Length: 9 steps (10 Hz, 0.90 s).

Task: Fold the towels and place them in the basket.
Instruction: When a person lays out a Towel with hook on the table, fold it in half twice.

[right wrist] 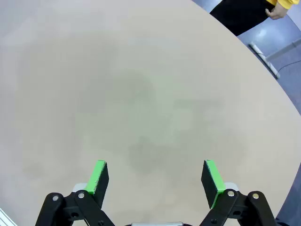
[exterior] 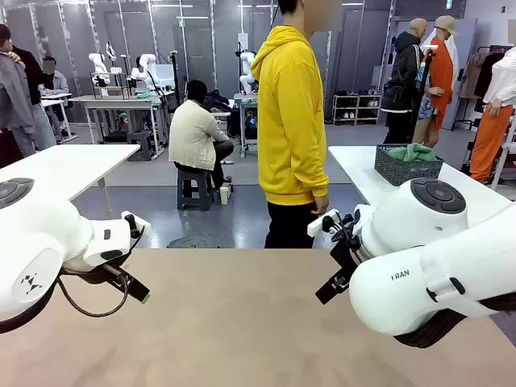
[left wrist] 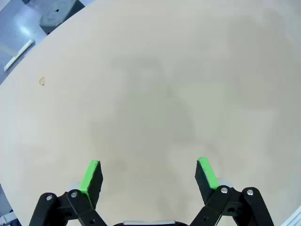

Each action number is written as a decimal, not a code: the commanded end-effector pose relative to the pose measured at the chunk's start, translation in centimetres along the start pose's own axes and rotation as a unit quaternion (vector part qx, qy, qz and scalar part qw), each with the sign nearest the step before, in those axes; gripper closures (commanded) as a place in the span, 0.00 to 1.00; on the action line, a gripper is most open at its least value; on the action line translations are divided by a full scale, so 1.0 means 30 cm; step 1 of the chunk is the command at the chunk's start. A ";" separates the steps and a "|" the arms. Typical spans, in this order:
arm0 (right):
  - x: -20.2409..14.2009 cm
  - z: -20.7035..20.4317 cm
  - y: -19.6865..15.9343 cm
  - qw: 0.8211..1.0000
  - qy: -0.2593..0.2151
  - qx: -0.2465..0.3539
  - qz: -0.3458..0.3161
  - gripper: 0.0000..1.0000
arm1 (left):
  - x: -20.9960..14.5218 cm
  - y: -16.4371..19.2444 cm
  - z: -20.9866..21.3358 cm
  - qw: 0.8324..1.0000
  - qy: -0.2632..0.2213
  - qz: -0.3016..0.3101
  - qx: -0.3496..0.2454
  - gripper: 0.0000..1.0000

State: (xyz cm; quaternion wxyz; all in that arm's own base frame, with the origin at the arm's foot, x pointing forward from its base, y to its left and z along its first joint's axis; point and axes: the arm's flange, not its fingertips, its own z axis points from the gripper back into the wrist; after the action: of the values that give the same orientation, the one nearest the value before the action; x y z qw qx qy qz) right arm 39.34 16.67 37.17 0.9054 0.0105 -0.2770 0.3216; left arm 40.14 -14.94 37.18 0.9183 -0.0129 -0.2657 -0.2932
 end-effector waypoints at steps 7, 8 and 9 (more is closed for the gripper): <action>0.000 0.000 0.000 1.000 0.000 0.000 0.000 0.00 | 0.000 -0.001 0.000 1.000 0.000 0.000 0.000 0.00; 0.000 0.000 0.000 1.000 0.000 0.000 0.000 0.00 | 0.000 -0.001 0.000 1.000 0.000 0.000 0.000 0.00; 0.000 0.000 0.000 1.000 0.000 0.000 0.000 0.00 | 0.000 -0.001 0.000 1.000 0.000 0.000 0.000 0.00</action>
State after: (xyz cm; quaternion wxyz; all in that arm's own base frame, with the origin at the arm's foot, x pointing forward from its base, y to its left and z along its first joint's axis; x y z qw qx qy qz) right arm 39.33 16.68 37.17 0.9050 0.0100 -0.2770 0.3226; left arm 40.12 -14.98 37.18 0.9181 -0.0129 -0.2657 -0.2938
